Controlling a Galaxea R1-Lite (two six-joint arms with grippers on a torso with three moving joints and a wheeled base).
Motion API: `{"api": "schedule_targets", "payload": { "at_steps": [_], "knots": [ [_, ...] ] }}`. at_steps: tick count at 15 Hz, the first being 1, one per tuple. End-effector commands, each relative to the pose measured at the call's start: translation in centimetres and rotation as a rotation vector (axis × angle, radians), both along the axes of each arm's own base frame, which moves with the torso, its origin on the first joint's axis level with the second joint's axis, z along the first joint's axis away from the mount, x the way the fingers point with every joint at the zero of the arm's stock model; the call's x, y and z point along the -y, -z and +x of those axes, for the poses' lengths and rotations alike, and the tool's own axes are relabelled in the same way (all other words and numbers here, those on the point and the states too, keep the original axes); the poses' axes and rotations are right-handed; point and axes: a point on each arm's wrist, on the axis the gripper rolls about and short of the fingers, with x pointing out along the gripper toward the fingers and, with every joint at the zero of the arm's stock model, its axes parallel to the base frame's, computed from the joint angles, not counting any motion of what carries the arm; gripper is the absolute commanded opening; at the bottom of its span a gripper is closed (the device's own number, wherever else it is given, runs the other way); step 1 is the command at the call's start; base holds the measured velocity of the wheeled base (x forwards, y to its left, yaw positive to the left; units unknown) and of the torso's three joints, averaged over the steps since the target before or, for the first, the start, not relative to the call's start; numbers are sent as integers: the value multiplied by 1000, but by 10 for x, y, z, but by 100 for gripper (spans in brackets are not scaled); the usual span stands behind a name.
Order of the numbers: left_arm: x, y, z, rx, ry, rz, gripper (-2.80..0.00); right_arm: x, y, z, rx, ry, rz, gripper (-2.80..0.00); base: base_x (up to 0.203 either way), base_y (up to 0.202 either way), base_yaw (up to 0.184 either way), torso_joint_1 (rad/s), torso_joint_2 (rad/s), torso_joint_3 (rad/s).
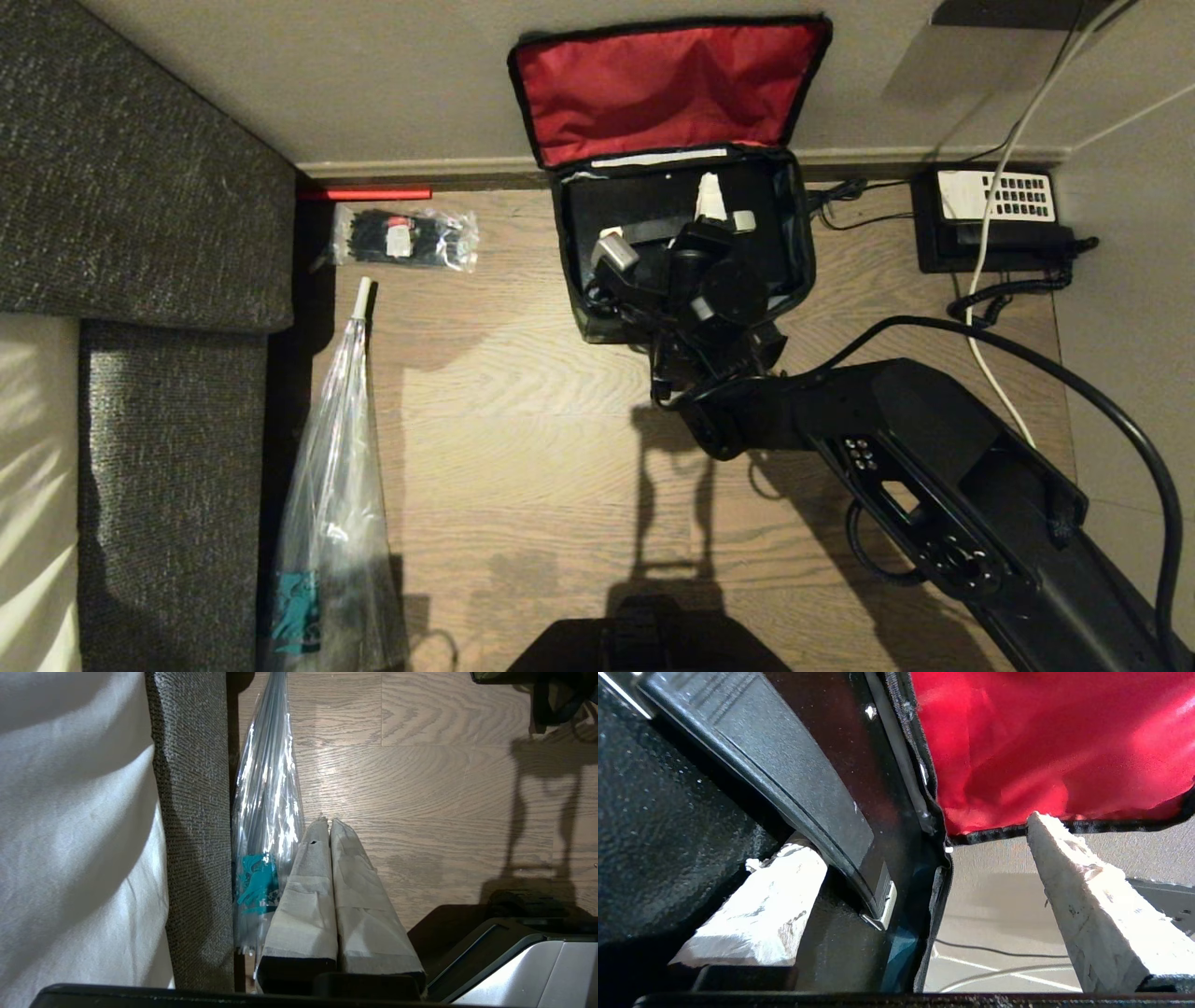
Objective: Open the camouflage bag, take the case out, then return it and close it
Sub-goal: Grip the handle
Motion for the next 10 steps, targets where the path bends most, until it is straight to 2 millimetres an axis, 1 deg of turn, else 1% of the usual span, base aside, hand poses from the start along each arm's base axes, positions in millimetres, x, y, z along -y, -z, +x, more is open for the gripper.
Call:
{"api": "schedule_targets", "payload": {
  "at_steps": [1,7,8,10],
  "knots": [
    [0,1,0,0,-1,1,-280,0,25,7,-106,17,-73,0,0,0,0,0,0,0],
    [0,1,0,-1,-1,1,-280,0,20,6,-108,26,-60,0,0,0,0,0,0,0],
    [0,1,0,-1,-1,1,-280,0,16,5,-108,27,-49,0,0,0,0,0,0,0],
    [0,1,0,-3,-1,0,-280,2,-1,3,-108,38,-18,0,0,0,0,0,0,0]
  ]
}}
